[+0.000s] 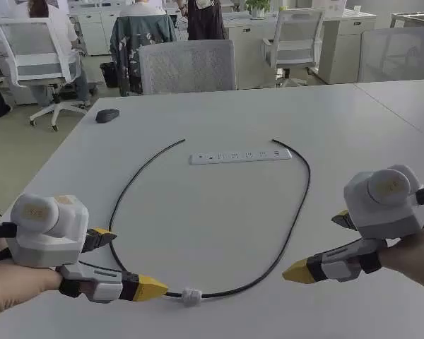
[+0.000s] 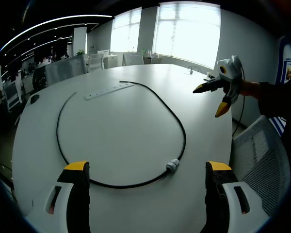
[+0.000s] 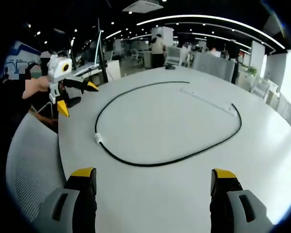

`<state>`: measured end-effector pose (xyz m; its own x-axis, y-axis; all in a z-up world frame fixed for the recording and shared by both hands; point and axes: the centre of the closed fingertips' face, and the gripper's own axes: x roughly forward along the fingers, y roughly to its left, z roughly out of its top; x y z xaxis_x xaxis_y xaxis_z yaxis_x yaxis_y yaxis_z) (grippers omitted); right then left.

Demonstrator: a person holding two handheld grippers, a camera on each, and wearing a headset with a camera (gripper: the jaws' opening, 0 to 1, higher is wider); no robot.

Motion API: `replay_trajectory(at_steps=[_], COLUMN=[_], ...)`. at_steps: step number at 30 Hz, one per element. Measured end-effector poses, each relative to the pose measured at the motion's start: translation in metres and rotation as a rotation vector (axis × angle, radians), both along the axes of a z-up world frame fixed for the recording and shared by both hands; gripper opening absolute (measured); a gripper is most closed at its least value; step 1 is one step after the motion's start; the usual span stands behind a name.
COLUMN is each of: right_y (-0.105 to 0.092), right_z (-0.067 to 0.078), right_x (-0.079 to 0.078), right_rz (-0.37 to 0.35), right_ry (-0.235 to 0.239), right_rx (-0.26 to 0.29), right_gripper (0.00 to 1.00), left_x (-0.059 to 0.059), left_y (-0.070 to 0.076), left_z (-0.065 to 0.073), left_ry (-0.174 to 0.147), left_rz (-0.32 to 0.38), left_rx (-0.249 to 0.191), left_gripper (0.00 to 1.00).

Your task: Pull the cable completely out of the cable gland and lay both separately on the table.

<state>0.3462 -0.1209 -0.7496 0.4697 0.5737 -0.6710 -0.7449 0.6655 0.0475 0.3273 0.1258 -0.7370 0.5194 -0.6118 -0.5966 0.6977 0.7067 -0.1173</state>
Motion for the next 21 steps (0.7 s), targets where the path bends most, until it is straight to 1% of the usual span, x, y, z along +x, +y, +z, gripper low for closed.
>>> replay_trajectory(at_steps=[3, 9, 15, 21], right_y=[-0.0008, -0.0008, -0.0002, -0.0009], right_z=[-0.0021, -0.0028, -0.0026, -0.0024], right_x=[0.0005, 0.0016, 0.0028, 0.0039], right_rz=[0.003, 0.004, 0.007, 0.010], right_ry=[0.001, 0.003, 0.001, -0.002], right_rx=[-0.010, -0.008, -0.008, -0.007], right_gripper=[0.99, 0.99, 0.99, 0.99], left_x=[-0.0007, -0.0021, -0.0010, -0.0019], left_y=[0.0006, 0.0021, 0.0034, 0.0032], left_z=[-0.0009, -0.0011, -0.0004, -0.0007], left_ry=[-0.001, 0.006, 0.001, 0.006], left_rz=[-0.004, -0.001, 0.001, 0.000], left_rx=[0.006, 0.002, 0.002, 0.000], left_gripper=[0.99, 0.99, 0.99, 0.99])
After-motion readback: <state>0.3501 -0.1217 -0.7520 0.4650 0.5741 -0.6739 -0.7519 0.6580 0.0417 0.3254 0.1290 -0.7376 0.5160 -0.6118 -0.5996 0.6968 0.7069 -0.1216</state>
